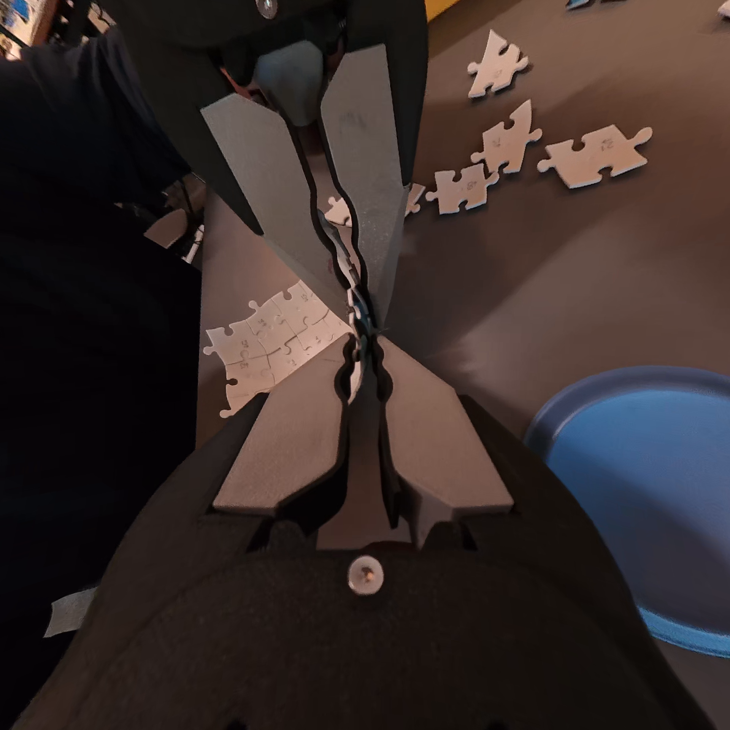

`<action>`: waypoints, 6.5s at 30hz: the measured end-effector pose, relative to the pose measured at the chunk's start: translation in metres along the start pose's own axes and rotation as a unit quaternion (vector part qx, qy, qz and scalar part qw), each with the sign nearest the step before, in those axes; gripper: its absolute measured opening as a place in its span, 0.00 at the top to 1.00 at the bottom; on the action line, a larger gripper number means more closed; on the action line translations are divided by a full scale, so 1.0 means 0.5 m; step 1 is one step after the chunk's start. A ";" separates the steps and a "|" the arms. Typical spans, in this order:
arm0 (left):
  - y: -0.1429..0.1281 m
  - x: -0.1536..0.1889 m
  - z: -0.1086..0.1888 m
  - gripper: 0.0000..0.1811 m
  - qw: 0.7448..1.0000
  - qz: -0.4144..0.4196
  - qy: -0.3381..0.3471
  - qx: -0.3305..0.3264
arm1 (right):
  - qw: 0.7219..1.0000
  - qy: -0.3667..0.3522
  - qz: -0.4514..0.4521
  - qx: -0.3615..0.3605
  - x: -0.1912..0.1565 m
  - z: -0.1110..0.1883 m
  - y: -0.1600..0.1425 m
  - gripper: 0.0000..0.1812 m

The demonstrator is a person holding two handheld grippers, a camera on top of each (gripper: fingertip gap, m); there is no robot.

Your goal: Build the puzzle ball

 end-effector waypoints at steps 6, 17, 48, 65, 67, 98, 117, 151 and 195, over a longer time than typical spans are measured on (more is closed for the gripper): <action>-0.001 0.000 -0.002 0.99 1.000 0.001 0.003 -0.009 | 0.999 -0.040 0.022 -0.012 -0.009 -0.002 0.004 1.00; 0.001 0.002 0.005 0.99 1.000 -0.001 0.006 0.001 | 1.000 -0.014 0.014 0.011 -0.005 0.006 0.005 0.99; -0.035 0.052 0.340 0.78 0.955 0.047 0.165 0.242 | 0.999 -0.045 0.018 0.007 -0.015 0.018 0.004 0.90; -0.172 0.143 0.283 0.70 0.873 -0.009 0.260 0.413 | 0.954 -0.276 0.059 0.099 -0.054 0.117 0.014 0.81; -0.172 0.144 0.263 0.70 0.871 -0.017 0.272 0.409 | 0.943 -0.301 0.062 0.124 -0.055 0.129 0.016 0.81; -0.180 0.075 0.105 0.73 0.944 0.097 0.236 0.211 | 0.927 -0.334 0.109 -0.133 0.092 -0.060 0.203 0.78; -0.183 0.056 0.095 0.72 0.946 0.110 0.235 0.196 | 0.947 -0.286 0.123 -0.082 0.088 -0.052 0.188 0.87; -0.177 0.080 0.149 1.00 0.922 0.095 0.067 0.370 | 0.947 -0.202 0.227 0.109 -0.149 0.004 0.132 0.90; -0.142 0.092 0.079 1.00 0.945 0.057 0.046 0.319 | 0.978 -0.132 0.155 -0.044 -0.121 -0.005 0.090 1.00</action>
Point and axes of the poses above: each gripper's, where its closed fingertips meet, z back along the fingers, y out of its top, x = y × z across the jaws, the point moved 10 cm from there along z, back along the fingers, and after that the axes turned 10 degrees about -x, right-handed, at the moved point
